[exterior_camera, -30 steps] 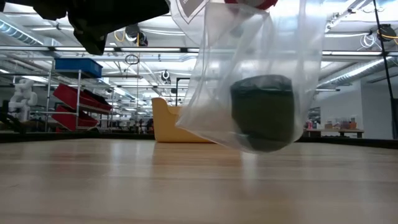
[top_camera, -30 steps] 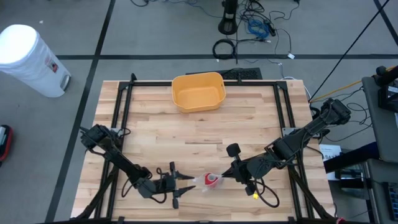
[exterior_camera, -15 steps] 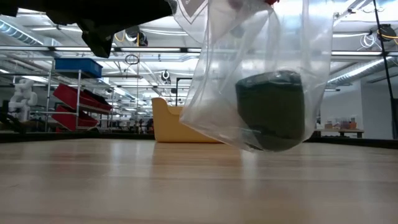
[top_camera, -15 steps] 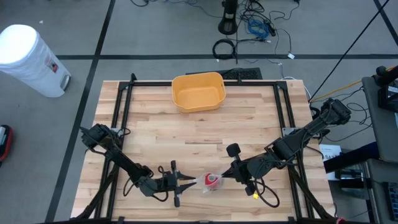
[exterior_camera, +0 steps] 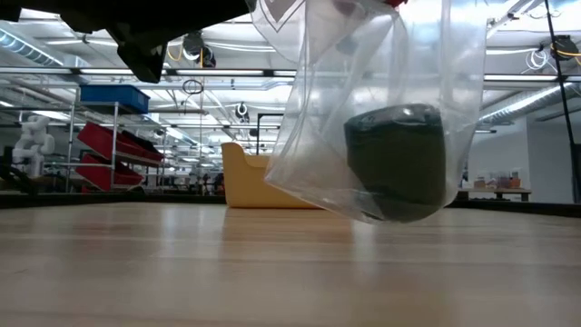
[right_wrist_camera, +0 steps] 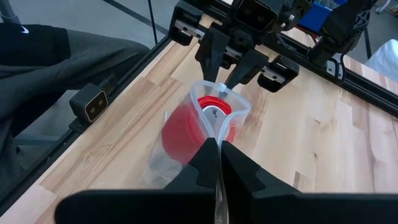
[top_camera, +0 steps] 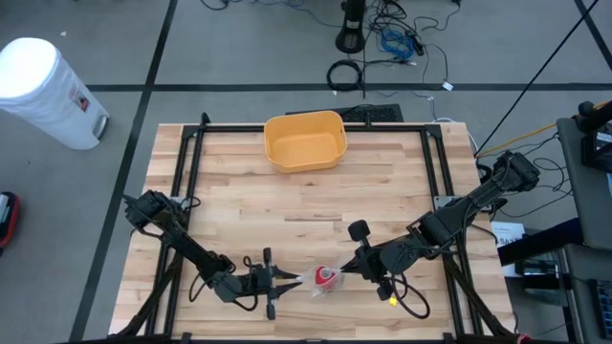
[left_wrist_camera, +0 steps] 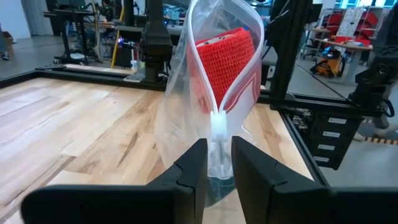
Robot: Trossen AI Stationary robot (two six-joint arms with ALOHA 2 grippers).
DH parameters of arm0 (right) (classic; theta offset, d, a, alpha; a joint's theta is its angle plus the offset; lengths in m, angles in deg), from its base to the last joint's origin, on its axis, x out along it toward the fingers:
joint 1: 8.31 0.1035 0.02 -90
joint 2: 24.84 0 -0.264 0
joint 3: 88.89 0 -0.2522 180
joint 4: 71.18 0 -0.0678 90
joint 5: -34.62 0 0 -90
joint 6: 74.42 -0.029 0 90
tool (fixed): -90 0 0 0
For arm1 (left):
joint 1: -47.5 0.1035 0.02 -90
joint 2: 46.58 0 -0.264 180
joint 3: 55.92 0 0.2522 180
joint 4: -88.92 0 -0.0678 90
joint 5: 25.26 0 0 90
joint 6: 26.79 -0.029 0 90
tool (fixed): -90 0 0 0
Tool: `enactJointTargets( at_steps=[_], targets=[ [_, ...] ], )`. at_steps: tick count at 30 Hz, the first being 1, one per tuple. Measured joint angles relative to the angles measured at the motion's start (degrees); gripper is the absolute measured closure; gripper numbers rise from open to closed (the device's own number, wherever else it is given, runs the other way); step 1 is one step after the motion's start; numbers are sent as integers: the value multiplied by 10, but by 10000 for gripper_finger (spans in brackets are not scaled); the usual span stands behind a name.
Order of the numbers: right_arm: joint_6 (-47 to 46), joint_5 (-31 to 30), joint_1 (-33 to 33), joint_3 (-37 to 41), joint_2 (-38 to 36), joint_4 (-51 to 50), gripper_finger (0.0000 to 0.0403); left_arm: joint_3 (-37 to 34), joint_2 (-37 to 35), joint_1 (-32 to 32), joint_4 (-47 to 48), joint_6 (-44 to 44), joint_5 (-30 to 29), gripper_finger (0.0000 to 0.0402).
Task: Roll bandage
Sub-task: Close the transparent zip bag
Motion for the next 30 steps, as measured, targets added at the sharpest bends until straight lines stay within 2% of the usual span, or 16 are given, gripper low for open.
enactJointTargets(
  at_steps=[4,10,18,23,30],
  targets=[
    [0,0,0,0,0,0,403,0,0,0,7,0,-2,336],
    [0,0,0,0,0,0,403,0,0,0,12,0,-7,393],
    [-16,0,0,0,0,1,398,0,0,0,7,-22,-44,399],
    [-42,-13,2,0,0,4,364,0,-3,-1,-5,-46,-53,400],
    [-50,-25,0,-3,1,20,286,0,-21,-5,6,-42,-31,401]
  ],
)
